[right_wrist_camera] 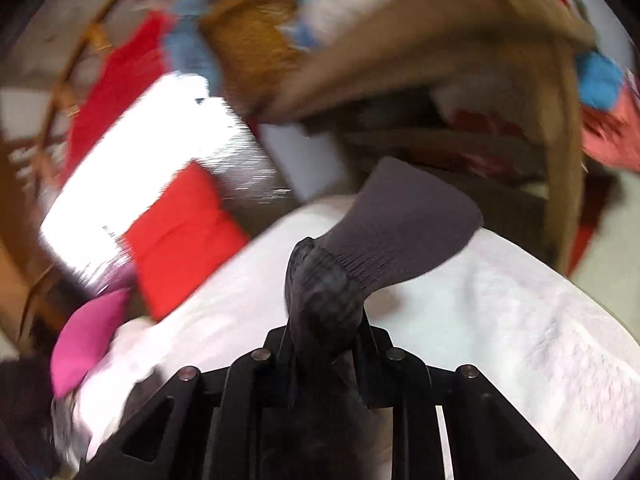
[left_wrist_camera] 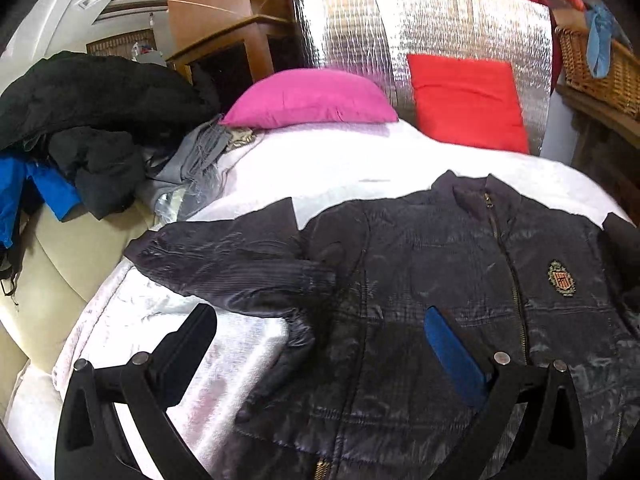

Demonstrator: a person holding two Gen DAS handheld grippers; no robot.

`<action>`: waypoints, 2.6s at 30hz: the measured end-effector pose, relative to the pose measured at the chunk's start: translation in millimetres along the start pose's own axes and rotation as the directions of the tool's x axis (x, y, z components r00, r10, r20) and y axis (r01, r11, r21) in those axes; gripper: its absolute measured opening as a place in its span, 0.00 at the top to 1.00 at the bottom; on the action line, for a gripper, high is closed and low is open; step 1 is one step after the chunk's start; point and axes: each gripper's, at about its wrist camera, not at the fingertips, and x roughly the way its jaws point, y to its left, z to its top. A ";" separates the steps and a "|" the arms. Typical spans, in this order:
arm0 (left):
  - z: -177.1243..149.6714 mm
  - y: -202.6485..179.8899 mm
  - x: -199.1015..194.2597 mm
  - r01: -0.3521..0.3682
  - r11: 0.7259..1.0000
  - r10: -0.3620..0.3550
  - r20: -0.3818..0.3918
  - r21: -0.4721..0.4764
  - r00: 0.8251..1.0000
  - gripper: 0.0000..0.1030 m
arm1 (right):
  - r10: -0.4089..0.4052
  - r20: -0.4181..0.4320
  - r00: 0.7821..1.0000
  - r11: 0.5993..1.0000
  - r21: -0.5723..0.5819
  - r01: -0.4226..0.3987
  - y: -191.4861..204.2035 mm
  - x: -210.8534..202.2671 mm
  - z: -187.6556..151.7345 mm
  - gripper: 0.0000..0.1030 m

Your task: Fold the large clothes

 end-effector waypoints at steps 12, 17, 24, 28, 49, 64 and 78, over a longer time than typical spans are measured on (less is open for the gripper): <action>-7.5 40.3 -19.5 -0.014 0.999 0.016 0.042 -0.046 0.999 0.00 | 0.372 -0.128 0.919 0.896 -0.208 -0.392 200.8 -81.3 -81.6 0.77; -11.1 51.6 -18.8 -0.026 0.998 0.028 0.038 -0.057 0.999 0.00 | 0.467 -0.300 0.832 0.829 -0.178 -0.530 255.9 -66.5 -145.0 0.77; -12.8 61.0 -16.5 -0.037 0.997 0.039 0.034 -0.067 0.999 0.00 | 0.447 -0.535 0.717 0.811 -0.097 -0.577 295.8 -18.6 -238.2 0.74; -12.2 60.6 -12.6 -0.031 0.997 0.033 0.025 -0.064 0.999 0.00 | 0.403 -0.672 0.622 0.827 -0.025 -0.562 303.0 3.6 -268.9 0.62; -21.3 63.4 60.0 0.306 0.915 -0.368 -0.235 -0.263 0.900 0.09 | 0.125 -0.416 0.901 0.971 -0.134 -0.197 112.2 12.0 -155.6 0.19; -42.3 -6.2 65.8 0.402 0.915 -0.388 -0.323 -0.024 0.863 0.49 | 0.150 -0.504 0.851 0.972 -0.082 -0.220 91.3 57.4 -167.9 0.20; -31.4 -4.2 91.8 0.363 0.928 -0.373 -0.246 -0.087 0.895 0.91 | 0.054 -0.498 0.865 0.973 -0.170 -0.158 93.7 55.5 -172.0 0.61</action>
